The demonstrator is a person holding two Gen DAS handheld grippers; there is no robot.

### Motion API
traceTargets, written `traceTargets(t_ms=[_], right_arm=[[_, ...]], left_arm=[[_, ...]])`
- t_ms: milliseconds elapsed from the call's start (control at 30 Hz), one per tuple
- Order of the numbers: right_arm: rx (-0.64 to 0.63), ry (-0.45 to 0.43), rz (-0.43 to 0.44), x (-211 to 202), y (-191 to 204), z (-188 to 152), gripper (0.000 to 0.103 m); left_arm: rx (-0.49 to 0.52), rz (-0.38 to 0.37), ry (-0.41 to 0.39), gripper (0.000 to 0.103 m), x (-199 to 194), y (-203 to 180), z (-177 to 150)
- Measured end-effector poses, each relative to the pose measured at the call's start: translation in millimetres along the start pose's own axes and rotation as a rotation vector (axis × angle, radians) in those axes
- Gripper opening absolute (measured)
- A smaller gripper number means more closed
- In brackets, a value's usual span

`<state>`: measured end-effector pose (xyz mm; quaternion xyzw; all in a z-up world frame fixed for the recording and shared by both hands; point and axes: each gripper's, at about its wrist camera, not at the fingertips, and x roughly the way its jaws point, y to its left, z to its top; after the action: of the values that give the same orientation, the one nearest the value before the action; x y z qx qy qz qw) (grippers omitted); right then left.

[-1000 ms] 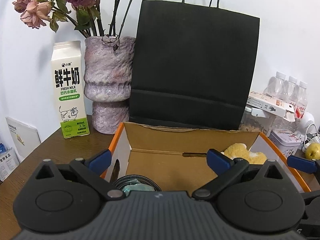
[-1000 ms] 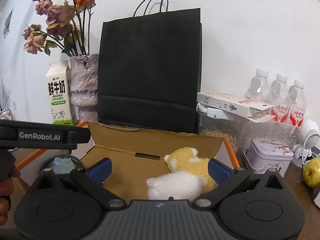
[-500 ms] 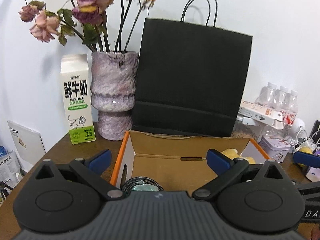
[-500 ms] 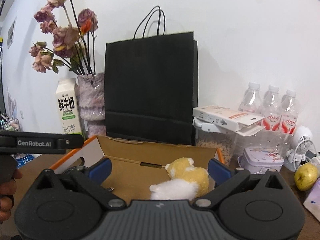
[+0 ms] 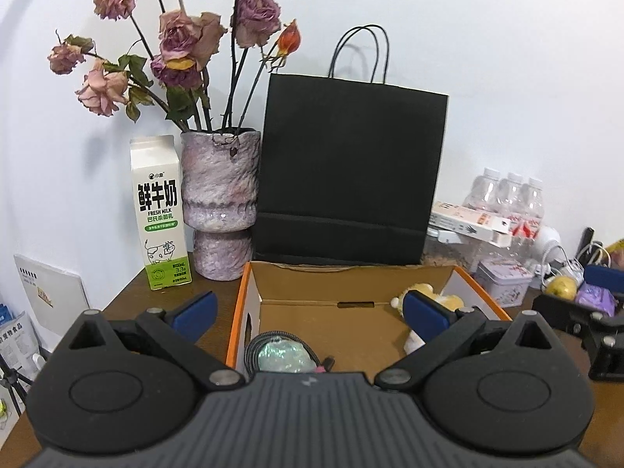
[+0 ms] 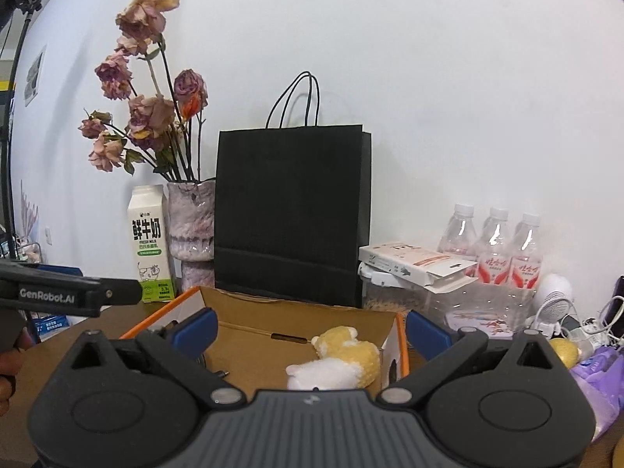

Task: Organize objects
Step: 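Open both grippers to drop the cable and plush toy into the box, then move both tools back toward the items on the table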

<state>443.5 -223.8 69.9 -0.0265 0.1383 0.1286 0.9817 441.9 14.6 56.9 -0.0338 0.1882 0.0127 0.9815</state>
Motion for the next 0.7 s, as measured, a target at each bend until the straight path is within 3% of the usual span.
traceTargets(t_ms=[367,700], right_arm=[[-0.019,0.01,-0.017,-27,6,5,0.103],[-0.043,0.013,-0.04,-82,19,7,0.103]], left_arm=[[0.024,-0.024,0.012,0.103,-33,-8,-2],[0.043,-0.028,0.026,0.103,-84,-6,-9]])
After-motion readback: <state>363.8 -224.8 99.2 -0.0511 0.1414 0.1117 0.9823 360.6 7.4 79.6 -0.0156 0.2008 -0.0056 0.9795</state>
